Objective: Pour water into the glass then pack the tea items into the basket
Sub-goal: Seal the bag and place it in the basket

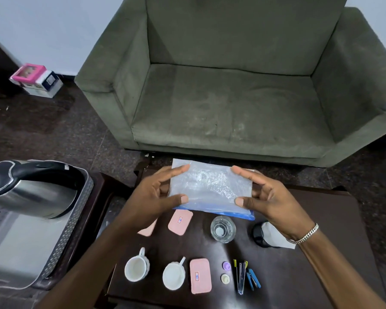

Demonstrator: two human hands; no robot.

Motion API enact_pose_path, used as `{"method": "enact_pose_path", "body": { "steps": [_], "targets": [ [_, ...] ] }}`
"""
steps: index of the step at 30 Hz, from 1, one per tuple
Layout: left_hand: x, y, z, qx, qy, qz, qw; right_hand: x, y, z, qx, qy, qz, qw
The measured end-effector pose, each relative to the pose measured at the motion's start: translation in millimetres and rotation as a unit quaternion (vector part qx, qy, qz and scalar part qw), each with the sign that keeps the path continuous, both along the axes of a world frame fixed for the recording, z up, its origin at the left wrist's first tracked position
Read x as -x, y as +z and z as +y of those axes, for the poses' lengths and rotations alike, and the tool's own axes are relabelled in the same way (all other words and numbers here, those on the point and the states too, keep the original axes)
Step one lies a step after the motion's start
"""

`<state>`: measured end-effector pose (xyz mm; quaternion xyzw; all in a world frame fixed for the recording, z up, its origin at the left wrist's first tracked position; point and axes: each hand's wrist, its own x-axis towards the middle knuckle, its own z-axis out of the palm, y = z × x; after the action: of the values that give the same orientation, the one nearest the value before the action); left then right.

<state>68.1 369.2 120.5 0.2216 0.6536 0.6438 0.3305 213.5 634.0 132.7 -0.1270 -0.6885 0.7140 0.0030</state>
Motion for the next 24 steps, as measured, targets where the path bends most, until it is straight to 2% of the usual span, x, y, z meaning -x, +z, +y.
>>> {"method": "enact_pose_path", "body": {
  "steps": [3,11,16,24],
  "targets": [
    [6,-5,-21,0.013,0.025,0.021,0.999,7,0,-15,0.015,-0.009,0.005,1.0],
    [25,-5,-93,0.045,0.118,0.096,0.987,56,4,-76,-0.062,-0.019,0.018,0.998],
    [30,-2,-157,0.081,0.174,0.156,0.969,92,4,-127,-0.069,0.021,0.026,0.997],
    [56,0,-296,0.203,0.262,0.181,0.926,146,-23,-265,-0.097,0.1,0.025,0.99]
  ]
}}
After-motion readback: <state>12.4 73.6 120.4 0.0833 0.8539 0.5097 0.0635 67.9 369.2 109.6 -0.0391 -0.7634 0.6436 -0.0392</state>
